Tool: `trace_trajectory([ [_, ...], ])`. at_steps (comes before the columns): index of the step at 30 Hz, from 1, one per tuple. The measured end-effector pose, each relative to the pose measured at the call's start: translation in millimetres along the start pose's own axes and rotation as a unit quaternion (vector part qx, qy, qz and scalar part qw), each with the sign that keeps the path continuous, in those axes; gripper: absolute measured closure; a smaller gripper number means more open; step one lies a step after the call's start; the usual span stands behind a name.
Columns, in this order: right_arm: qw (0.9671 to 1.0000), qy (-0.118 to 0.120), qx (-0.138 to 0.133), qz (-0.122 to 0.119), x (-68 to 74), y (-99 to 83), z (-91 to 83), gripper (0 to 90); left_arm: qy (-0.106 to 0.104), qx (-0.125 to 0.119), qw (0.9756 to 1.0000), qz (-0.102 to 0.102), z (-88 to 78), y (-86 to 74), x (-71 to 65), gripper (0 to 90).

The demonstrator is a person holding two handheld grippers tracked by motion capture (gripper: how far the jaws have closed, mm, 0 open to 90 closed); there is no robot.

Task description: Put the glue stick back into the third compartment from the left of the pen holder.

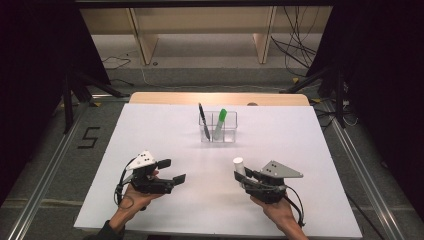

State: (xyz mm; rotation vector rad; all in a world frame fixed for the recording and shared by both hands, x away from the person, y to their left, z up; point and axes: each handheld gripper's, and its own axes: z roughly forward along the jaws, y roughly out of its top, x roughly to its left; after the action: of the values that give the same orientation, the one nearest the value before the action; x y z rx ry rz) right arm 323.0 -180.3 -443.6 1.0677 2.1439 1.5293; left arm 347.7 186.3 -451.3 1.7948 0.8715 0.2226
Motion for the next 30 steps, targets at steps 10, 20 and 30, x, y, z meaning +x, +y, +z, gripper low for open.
trace_trajectory([
  [10, 0.9978, 0.009, -0.017, 0.063, -17.0, 14.8, 9.7, 69.9, 0.013, -0.023, 0.9996, -0.006, -7.5, -8.9, -2.3, 14.8],
  [20, 0.996, 0.007, -0.036, 0.081, -28.3, 33.6, 16.7, 69.9, 0.021, -0.029, 0.9993, 0.004, -9.1, -15.7, -11.3, 14.9],
  [30, 0.9948, -0.013, -0.047, 0.089, -43.3, 54.1, 26.7, 70.0, 0.02, -0.031, 0.9993, -0.004, -8.5, -17.8, -14.6, 12.3],
])
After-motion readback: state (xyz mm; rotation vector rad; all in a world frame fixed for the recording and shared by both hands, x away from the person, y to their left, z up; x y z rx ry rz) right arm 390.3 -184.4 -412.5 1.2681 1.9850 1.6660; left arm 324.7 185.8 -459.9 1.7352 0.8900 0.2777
